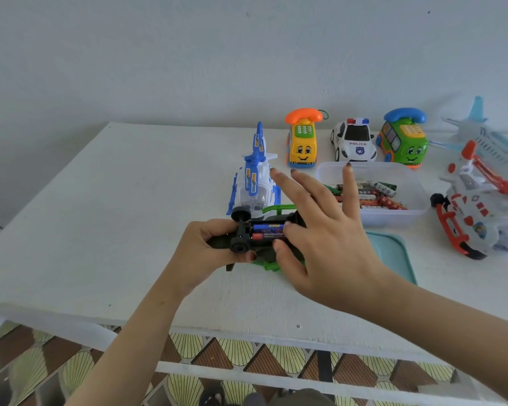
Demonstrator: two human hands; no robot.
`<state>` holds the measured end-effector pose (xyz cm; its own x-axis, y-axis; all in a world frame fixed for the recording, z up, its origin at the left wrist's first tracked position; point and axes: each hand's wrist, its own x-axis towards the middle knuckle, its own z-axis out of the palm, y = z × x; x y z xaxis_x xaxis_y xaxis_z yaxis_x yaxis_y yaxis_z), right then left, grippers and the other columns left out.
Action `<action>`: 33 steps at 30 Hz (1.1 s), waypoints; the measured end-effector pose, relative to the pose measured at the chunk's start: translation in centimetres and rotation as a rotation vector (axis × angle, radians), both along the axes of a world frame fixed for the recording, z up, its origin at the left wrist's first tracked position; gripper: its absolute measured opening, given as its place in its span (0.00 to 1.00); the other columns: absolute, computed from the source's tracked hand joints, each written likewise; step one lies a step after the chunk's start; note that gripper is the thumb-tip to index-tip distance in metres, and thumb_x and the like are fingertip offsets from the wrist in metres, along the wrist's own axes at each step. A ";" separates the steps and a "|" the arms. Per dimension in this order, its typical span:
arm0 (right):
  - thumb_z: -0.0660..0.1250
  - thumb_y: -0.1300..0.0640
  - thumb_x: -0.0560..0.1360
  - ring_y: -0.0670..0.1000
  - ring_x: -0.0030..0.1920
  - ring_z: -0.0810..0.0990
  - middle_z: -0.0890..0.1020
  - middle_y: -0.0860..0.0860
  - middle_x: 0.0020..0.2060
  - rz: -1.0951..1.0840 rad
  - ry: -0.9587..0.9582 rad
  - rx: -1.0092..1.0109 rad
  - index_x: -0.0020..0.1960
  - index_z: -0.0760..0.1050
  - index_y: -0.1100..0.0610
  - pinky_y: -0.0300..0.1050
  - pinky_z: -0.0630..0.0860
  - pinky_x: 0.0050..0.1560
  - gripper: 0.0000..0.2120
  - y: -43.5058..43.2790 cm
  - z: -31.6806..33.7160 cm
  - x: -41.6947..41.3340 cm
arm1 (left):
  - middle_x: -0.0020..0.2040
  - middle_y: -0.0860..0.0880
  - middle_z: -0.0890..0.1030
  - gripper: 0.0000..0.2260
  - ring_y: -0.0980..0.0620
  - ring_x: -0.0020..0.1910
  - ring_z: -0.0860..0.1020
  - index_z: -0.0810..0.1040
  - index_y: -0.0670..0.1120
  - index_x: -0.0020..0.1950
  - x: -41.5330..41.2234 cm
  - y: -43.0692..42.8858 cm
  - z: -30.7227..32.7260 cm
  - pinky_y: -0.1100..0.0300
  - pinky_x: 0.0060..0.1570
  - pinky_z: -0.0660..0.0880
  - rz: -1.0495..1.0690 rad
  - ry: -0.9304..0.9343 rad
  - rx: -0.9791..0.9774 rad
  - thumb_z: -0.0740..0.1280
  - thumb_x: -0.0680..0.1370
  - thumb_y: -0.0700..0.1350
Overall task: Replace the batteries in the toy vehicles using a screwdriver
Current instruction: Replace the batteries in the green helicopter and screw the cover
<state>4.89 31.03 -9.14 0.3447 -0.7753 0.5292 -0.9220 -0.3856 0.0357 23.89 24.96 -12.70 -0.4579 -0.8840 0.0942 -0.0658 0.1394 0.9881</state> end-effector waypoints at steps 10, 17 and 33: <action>0.59 0.48 0.73 0.55 0.74 0.57 0.64 0.56 0.73 -0.074 -0.005 0.104 0.38 0.78 0.56 0.67 0.42 0.72 0.14 0.9 -0.5 -0.2 | 0.39 0.50 0.84 0.17 0.59 0.35 0.78 0.83 0.43 0.50 0.0 -0.2 0.1 0.68 0.31 0.73 -0.017 -0.032 -0.012 0.77 0.62 0.38; 0.61 0.51 0.73 0.59 0.75 0.53 0.55 0.60 0.76 -0.125 -0.197 0.081 0.63 0.75 0.52 0.64 0.50 0.73 0.19 0.6 0.1 -1.3 | 0.36 0.53 0.84 0.16 0.61 0.32 0.78 0.83 0.45 0.49 -0.4 -0.3 0.5 0.70 0.32 0.72 0.005 -0.054 0.003 0.74 0.66 0.30; 0.69 0.46 0.68 0.35 0.50 0.69 0.76 0.32 0.44 0.008 -0.605 0.235 0.55 0.79 0.47 0.50 0.61 0.66 0.17 -1.3 0.1 -0.9 | 0.35 0.49 0.83 0.18 0.56 0.31 0.77 0.86 0.51 0.44 -0.4 -0.9 1.0 0.65 0.28 0.72 -0.004 -0.057 0.052 0.75 0.64 0.29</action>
<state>3.99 29.75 -9.02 0.0451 -0.8927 0.4484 -0.7501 -0.3268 -0.5750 23.53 24.07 -11.69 -0.4649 -0.8851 0.0215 -0.1221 0.0882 0.9886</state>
